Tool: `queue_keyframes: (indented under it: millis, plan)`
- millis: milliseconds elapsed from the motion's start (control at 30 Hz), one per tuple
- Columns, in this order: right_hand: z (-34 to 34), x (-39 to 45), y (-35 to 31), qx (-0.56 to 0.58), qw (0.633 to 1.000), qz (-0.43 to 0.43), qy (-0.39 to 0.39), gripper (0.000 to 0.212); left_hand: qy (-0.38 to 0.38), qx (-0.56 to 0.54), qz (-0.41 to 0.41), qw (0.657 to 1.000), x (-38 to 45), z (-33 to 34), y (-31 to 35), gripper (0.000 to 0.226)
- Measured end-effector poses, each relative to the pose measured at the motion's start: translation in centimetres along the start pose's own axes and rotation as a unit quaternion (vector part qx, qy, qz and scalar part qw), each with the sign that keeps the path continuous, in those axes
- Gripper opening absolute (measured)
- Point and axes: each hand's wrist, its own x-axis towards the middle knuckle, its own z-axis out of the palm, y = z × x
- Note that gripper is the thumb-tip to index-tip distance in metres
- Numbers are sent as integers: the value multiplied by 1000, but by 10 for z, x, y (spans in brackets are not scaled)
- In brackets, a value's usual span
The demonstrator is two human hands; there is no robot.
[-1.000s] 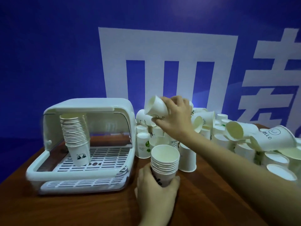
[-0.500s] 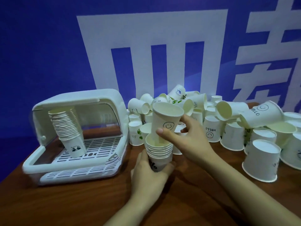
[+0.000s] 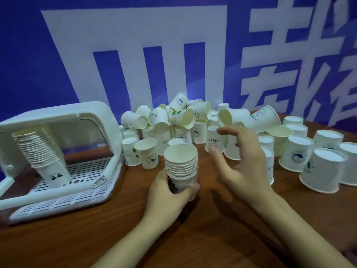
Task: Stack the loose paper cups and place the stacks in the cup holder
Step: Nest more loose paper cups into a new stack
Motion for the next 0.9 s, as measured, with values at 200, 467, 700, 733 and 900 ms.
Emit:
queue_keyframes:
  millis: [200,467,700,733,900]
  plan:
    - [-45,-37,53,-242,969,41,-4,63,-6,-12,5,1000,-6,42,18,47]
    - [-39,-46,59,-264,948,149,-93,71,-24,-24,29,999,-14,41,21,41]
    - [-45,-47,51,-164,971,160,-69,72,-20,-40,33,998,-13,43,18,40]
    - [-45,-47,49,-168,968,174,-69,68,-19,-42,32,998,-13,43,17,41]
    - [-52,-44,44,-54,968,240,43,51,-23,-47,37,998,-14,41,16,43]
